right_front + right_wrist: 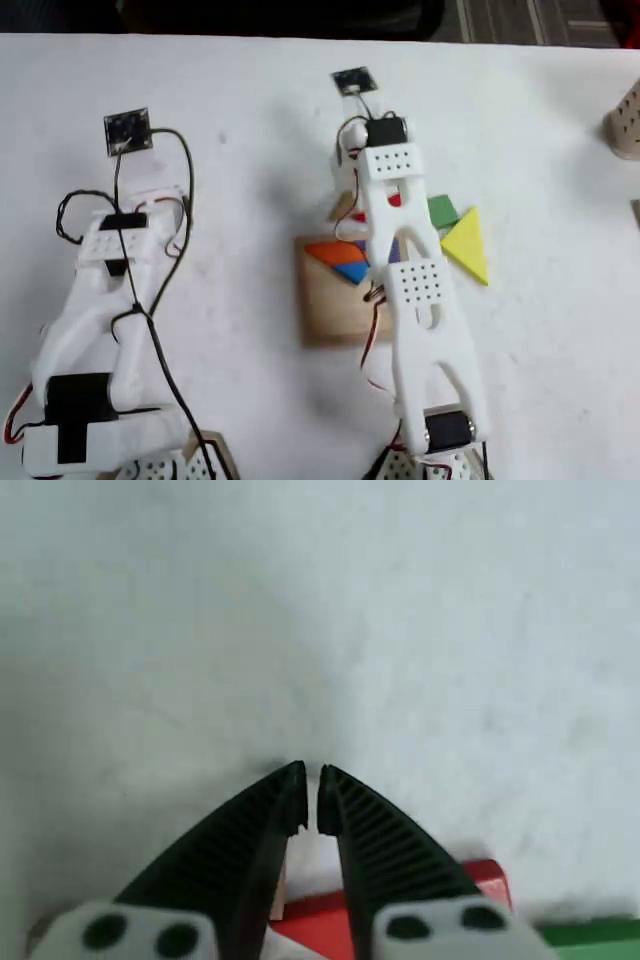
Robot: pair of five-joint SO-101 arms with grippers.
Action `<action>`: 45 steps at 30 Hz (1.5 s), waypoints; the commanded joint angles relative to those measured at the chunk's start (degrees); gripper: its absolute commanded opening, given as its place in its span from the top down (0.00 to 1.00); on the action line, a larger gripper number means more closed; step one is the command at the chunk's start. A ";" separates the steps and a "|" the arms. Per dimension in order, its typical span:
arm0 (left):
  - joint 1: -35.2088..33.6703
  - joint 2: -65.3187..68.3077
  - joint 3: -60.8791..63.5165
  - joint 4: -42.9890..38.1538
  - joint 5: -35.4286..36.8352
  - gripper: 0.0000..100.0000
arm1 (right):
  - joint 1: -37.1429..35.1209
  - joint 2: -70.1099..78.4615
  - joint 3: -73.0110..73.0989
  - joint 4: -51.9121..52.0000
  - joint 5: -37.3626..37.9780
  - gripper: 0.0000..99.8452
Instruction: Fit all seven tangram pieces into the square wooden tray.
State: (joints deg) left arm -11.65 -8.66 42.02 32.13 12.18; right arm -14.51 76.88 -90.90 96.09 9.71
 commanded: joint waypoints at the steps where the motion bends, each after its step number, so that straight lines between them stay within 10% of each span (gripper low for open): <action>1: -0.75 -0.04 -0.18 0.26 0.26 0.97 | 1.27 -1.19 -2.81 2.95 -0.97 0.97; 37: -0.66 -0.04 -0.18 0.26 0.26 0.97 | 3.82 -38.46 63.74 -4.97 -1.85 0.98; 45: -0.57 -0.04 -0.18 0.26 0.26 0.97 | 0.75 -45.41 66.46 -14.55 -17.58 0.98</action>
State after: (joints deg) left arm -11.65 -8.66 42.02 32.13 12.18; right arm -11.69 35.91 -24.18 85.27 -1.89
